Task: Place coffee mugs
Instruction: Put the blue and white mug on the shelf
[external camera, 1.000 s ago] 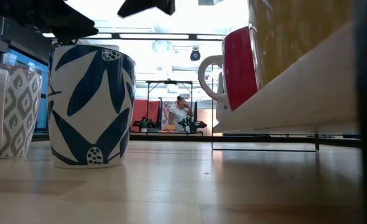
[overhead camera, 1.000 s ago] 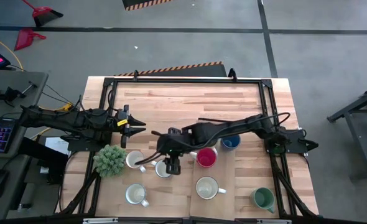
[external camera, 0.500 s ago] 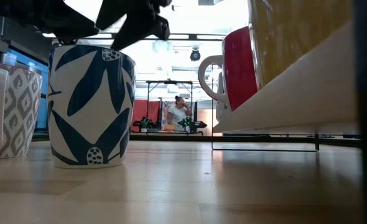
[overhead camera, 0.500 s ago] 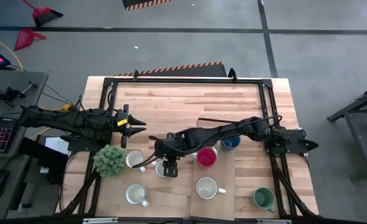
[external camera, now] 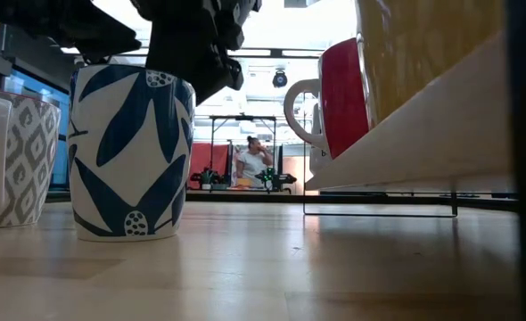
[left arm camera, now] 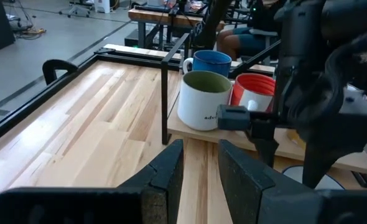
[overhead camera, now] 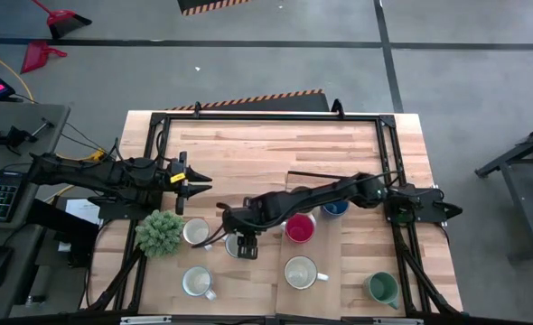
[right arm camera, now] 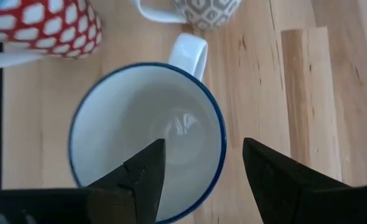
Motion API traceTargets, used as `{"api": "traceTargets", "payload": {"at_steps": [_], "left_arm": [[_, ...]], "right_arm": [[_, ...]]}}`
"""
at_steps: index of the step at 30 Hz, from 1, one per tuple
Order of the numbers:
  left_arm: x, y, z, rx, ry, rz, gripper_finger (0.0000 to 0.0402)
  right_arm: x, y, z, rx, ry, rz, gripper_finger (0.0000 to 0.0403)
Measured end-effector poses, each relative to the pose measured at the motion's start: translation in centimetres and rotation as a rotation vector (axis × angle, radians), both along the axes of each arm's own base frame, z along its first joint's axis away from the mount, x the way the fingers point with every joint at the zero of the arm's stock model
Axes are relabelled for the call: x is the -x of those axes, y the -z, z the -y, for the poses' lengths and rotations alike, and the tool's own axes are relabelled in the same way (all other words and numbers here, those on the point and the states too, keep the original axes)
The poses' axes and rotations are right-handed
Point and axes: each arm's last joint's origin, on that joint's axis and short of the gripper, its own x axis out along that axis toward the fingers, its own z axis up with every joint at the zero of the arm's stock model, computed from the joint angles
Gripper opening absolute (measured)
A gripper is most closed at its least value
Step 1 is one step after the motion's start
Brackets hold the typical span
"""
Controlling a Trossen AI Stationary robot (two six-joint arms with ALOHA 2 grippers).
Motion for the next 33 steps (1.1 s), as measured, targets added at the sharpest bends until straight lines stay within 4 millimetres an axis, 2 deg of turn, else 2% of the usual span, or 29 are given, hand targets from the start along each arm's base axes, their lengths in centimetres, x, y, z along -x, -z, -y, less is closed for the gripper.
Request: {"api": "traceTargets", "payload": {"at_steps": [8,16,21,25,29,33], "left_arm": [[0.0,0.0,0.0,0.010,-0.002,0.001,0.0087],[0.0,0.0,0.0,0.010,-0.002,0.001,0.0087],[0.0,0.0,0.0,0.009,-0.003,0.000,0.0087],[0.0,0.0,0.0,0.009,-0.002,0.000,0.0087],[0.0,0.0,0.0,0.009,-0.002,0.000,0.0087],[0.0,0.0,0.0,0.009,-0.002,0.000,0.0087]], "right_arm": [[-0.8,1.6,-0.1,0.015,0.001,0.011,0.0193],[-1.1,1.7,0.1,0.026,0.013,0.032,0.0193],[-1.4,3.2,0.0,0.012,0.005,-0.001,0.0193],[-1.5,3.1,0.2,0.007,0.013,0.006,0.0192],[-1.6,3.1,0.5,0.006,0.019,0.006,0.0175],[-1.6,3.1,0.7,0.006,0.023,0.007,0.0132]]}}
